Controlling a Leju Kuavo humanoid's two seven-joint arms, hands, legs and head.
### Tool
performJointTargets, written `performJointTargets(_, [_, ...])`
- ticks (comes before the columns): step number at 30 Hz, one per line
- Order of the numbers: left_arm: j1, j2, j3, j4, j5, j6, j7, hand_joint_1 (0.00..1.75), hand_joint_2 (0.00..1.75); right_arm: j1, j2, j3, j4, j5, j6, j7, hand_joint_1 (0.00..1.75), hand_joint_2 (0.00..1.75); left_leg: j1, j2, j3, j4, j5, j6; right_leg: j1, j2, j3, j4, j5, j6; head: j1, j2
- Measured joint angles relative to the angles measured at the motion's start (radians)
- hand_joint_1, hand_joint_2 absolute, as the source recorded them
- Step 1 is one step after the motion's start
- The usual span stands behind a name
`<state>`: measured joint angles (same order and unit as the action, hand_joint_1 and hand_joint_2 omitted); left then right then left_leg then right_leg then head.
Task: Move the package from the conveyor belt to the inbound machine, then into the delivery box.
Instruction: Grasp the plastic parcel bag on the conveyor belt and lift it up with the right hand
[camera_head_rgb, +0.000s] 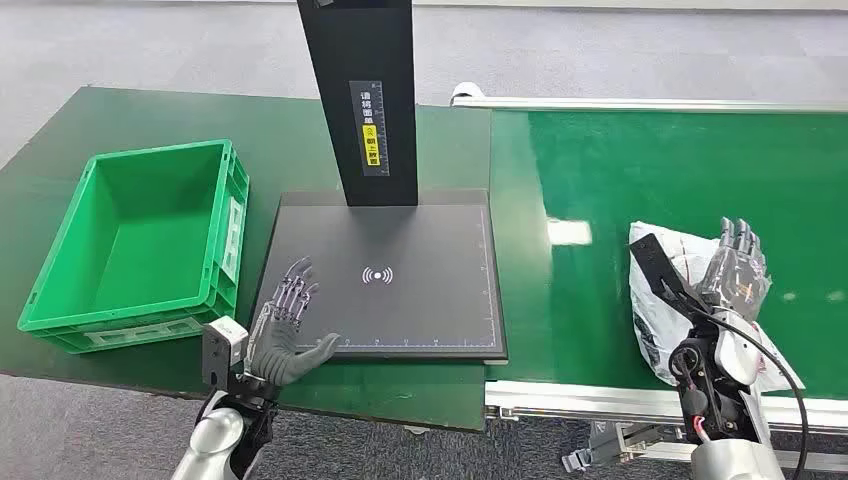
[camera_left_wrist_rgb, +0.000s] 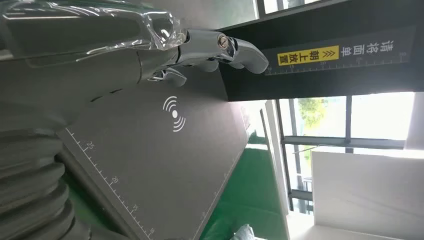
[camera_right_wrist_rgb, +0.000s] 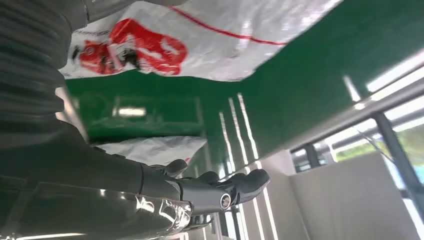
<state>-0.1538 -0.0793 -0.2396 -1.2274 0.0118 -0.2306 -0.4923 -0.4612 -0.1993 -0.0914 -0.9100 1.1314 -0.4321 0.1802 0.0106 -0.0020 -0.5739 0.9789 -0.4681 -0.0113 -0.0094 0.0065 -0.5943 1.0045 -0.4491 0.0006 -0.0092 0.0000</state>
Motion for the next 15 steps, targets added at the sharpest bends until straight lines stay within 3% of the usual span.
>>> performJointTargets(2, [0.0,0.0,0.0,-0.001,-0.002,0.001,0.004,0.0,1.75,-0.003,-0.005,-0.009,0.014,0.03,0.028,0.038,0.0,1.75,0.0,0.0,0.0,0.0,0.0,0.0,0.0,0.0,0.0,0.0,0.0,0.0,0.0,0.0])
performJointTargets(7, [0.004,-0.005,0.005,-0.007,-0.018,0.002,0.027,0.0,1.75,-0.025,-0.025,-0.049,0.095,0.156,0.217,0.183,0.0,1.75,0.0,0.0,0.0,0.0,0.0,0.0,0.0,0.0,0.0,0.0,0.0,0.0,0.0,0.0])
performJointTargets(11, [0.005,-0.015,0.008,-0.008,-0.033,0.009,0.037,0.0,1.75,-0.032,-0.026,-0.055,0.146,0.201,0.364,0.193,0.0,1.75,0.0,0.0,0.0,0.0,0.0,0.0,0.0,0.0,0.0,0.0,0.0,0.0,0.0,0.0])
performJointTargets(15, [0.005,-0.021,0.012,-0.008,-0.036,0.012,0.039,0.0,1.75,-0.033,-0.024,-0.055,0.174,0.208,0.386,0.193,0.0,1.75,0.0,0.0,0.0,0.0,0.0,0.0,0.0,0.0,0.0,0.0,0.0,0.0,0.0,0.0])
